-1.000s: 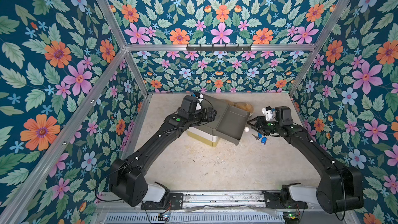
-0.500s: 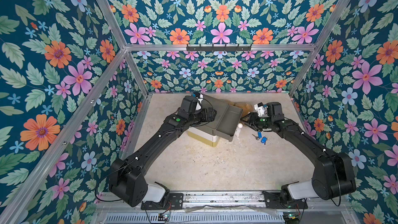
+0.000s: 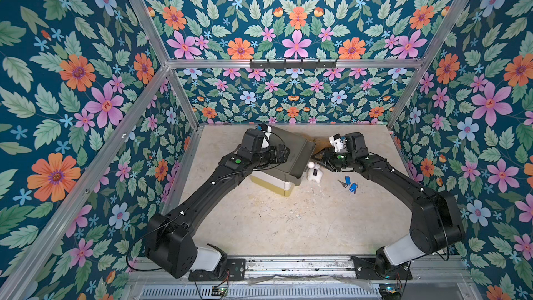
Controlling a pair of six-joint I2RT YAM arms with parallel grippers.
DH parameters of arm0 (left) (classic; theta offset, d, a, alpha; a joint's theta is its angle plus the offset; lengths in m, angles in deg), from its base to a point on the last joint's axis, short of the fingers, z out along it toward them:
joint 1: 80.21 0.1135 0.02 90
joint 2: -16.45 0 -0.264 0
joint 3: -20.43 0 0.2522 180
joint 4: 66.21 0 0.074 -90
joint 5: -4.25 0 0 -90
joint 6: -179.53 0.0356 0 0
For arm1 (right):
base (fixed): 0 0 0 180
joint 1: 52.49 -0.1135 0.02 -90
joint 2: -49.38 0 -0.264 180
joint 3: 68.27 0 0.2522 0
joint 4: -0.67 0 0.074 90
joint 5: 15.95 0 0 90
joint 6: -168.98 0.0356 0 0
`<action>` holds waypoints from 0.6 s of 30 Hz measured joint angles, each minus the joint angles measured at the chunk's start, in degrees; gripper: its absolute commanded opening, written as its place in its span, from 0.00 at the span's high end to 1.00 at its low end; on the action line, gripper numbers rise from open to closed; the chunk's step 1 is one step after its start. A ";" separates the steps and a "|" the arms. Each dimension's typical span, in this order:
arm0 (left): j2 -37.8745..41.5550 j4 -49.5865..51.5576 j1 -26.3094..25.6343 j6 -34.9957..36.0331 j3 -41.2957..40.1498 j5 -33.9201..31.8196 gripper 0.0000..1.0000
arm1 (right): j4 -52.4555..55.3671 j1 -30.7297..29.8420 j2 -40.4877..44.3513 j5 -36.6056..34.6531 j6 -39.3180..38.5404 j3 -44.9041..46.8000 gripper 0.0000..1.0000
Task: Take the keys out of the drawer
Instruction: Close the drawer in the storage box.
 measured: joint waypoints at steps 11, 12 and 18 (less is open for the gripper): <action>0.15 -0.44 0.04 -0.02 -0.39 0.37 0.01 | -1.09 -2.67 -4.85 0.00 0.42 -3.87 0.46; 0.15 -0.44 0.04 -0.02 -0.39 0.37 0.01 | -1.20 -2.93 -5.53 0.00 0.42 -4.31 0.46; 0.11 -0.26 0.04 0.00 -0.22 0.37 0.01 | -2.05 -4.31 -7.91 -0.46 1.27 -4.96 0.45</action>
